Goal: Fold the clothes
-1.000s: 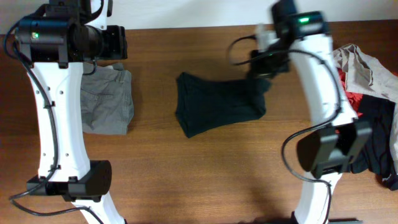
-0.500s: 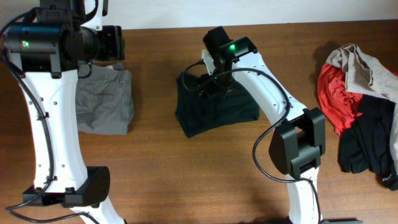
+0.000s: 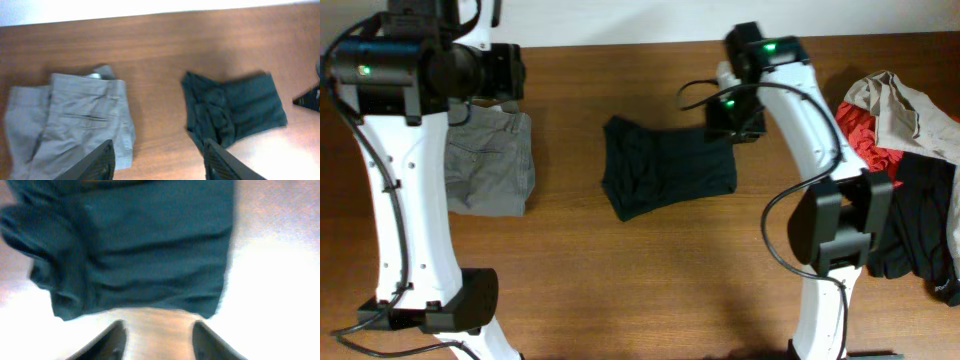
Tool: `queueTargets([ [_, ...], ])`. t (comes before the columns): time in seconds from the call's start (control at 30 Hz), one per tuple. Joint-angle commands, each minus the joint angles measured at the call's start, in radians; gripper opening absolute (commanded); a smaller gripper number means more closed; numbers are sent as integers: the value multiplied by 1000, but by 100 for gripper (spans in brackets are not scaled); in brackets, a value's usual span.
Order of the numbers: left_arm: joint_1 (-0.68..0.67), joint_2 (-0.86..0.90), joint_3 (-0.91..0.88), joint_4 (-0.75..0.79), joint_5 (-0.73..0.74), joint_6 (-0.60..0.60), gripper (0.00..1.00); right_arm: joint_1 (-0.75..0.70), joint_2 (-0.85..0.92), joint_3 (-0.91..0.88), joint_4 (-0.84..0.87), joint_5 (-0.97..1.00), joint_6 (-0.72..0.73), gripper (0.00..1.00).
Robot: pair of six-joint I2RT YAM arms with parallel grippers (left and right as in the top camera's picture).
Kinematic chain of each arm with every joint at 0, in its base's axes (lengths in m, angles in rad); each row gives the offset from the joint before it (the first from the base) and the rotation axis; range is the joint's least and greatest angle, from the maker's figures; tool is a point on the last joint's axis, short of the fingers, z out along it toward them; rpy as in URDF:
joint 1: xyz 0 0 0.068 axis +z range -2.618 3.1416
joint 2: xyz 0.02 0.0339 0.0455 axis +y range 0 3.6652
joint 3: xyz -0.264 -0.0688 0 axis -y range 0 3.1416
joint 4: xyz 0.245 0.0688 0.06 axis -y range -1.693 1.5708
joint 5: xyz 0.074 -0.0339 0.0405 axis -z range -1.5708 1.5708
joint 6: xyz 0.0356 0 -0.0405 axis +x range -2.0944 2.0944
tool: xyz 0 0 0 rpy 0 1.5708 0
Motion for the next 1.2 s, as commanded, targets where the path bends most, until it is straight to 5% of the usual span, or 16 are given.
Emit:
queueTargets([
  [0.0, -58, 15, -54, 7, 43, 78, 46, 6, -43, -56, 5, -37, 13, 26],
  [0.13, -91, 56, -101, 21, 11, 88, 6, 52, -43, -180, 102, -49, 24, 7],
  [0.2, -92, 69, -116, 36, 5, 85, 1, 88, -43, -254, 188, -108, 23, 4],
  [0.5, -92, 74, -117, 34, -18, 85, 1, 257, -43, -472, 558, -255, 113, 4],
  [0.73, -92, 74, -117, 35, -23, 85, 1, 334, -49, -443, 606, -570, -230, 4],
  [1.07, -93, 82, -127, 33, -19, 85, 9, 167, -130, -404, 550, -710, -229, 7],
  [1.17, -98, 105, -127, 31, 64, 86, 10, 80, -150, -404, 515, -658, -111, 4],
])
